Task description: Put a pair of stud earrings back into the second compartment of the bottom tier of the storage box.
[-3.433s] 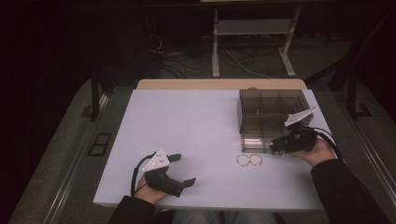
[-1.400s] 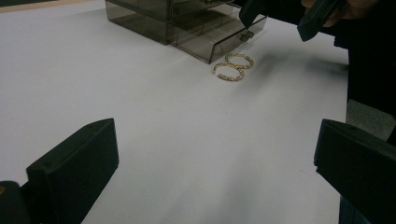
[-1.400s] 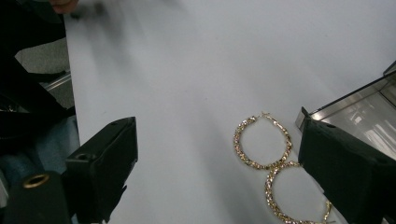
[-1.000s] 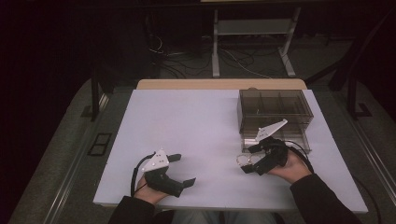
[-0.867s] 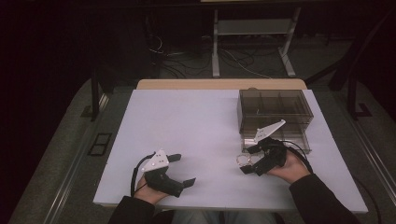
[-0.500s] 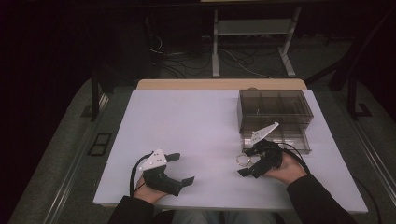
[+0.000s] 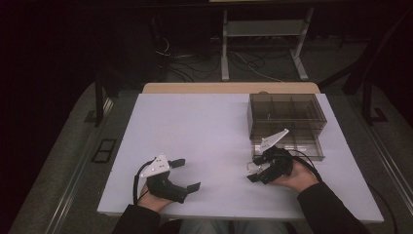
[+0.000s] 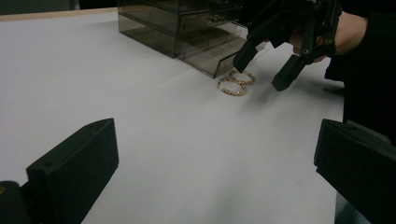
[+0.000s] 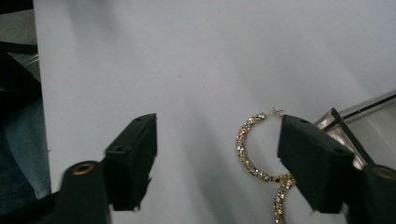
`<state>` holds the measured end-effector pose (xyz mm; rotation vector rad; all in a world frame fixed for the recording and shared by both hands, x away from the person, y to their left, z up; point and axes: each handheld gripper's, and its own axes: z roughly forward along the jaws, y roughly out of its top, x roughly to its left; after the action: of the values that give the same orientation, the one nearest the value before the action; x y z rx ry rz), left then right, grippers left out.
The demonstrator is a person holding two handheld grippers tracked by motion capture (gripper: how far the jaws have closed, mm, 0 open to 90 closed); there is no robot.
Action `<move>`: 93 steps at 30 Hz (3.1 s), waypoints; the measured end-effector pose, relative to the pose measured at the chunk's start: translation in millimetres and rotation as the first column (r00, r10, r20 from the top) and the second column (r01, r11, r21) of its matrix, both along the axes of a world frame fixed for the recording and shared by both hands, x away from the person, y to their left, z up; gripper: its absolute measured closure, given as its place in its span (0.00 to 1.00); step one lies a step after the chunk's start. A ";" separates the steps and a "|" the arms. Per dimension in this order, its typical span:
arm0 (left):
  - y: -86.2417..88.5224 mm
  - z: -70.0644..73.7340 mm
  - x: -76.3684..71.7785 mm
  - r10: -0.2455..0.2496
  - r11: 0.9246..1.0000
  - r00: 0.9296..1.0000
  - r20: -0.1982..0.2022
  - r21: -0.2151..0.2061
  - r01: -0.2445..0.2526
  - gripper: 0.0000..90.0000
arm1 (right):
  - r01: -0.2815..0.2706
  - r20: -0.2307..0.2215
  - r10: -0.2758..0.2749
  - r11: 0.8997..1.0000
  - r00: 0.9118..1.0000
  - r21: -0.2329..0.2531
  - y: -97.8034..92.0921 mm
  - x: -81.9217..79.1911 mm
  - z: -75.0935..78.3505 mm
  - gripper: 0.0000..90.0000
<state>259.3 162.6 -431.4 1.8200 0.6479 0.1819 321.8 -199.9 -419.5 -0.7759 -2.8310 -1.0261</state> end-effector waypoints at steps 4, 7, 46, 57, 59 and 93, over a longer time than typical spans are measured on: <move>0.4 0.1 0.4 0.000 1.000 1.000 -0.002 -0.005 0.000 0.00 | 0.012 -0.003 -0.012 1.000 1.000 -0.004 1.4 2.2 -2.1 0.48; 0.8 0.3 0.4 -0.001 1.000 1.000 -0.003 -0.008 0.001 0.00 | 0.024 0.001 -0.024 1.000 1.000 -0.016 3.3 4.2 -4.8 0.56; -0.8 -0.5 0.8 -0.005 1.000 1.000 -0.006 -0.001 0.005 0.00 | 0.047 -0.009 -0.048 0.995 0.999 -0.085 6.8 10.6 -15.6 0.95; 0.3 -0.2 1.1 -0.007 1.000 1.000 -0.006 0.000 0.007 0.00 | 0.067 -0.068 -0.065 0.997 0.996 0.027 -1.7 10.7 -5.5 0.95; 0.5 -0.3 1.1 -0.007 1.000 1.000 -0.006 0.000 0.007 0.00 | 0.072 -0.081 -0.067 0.996 0.994 0.054 -4.5 10.7 -3.1 0.95; 2.8 0.2 0.6 0.008 1.000 1.000 -0.008 -0.006 -0.008 0.00 | 0.163 -0.062 -0.154 0.974 0.986 0.158 -44.7 9.6 46.8 0.95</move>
<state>259.9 165.4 -431.2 1.8131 0.6610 0.1782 331.3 -244.6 -372.7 -1.0076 -2.6376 -1.2218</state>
